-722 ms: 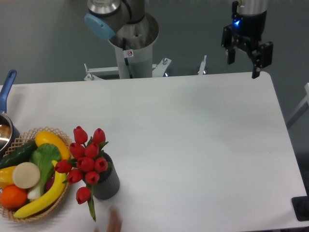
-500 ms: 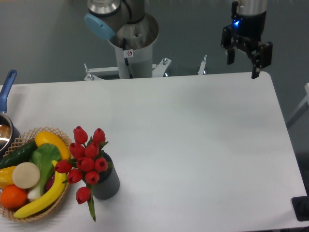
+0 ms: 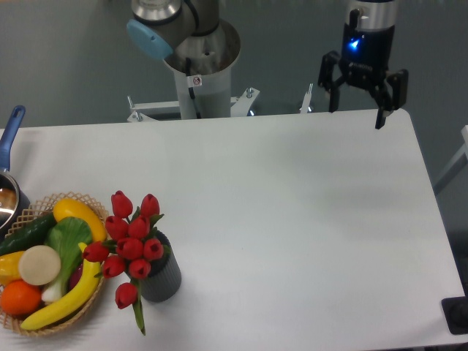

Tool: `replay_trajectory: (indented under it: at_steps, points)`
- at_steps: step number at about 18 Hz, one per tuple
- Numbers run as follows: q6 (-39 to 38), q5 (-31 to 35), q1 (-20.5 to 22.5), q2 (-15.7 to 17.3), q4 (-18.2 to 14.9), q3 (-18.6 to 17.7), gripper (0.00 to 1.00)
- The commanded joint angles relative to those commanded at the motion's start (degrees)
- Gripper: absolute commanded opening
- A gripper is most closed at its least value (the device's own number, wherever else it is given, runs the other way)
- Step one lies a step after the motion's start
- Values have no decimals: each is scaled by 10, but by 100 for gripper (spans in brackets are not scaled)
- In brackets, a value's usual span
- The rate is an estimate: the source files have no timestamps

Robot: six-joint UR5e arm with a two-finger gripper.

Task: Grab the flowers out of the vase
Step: 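Move the open gripper across the table toward the red tulip bouquet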

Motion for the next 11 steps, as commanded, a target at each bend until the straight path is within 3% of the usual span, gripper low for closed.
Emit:
replay_trajectory:
  at_steps: [2,6,11]
  points:
    - [-64,-4,-23,-17,20,-3,100]
    - [-94,-6,-64,-43,22,1,100]
    - [-143,-37,-108,-44,24,-4,100]
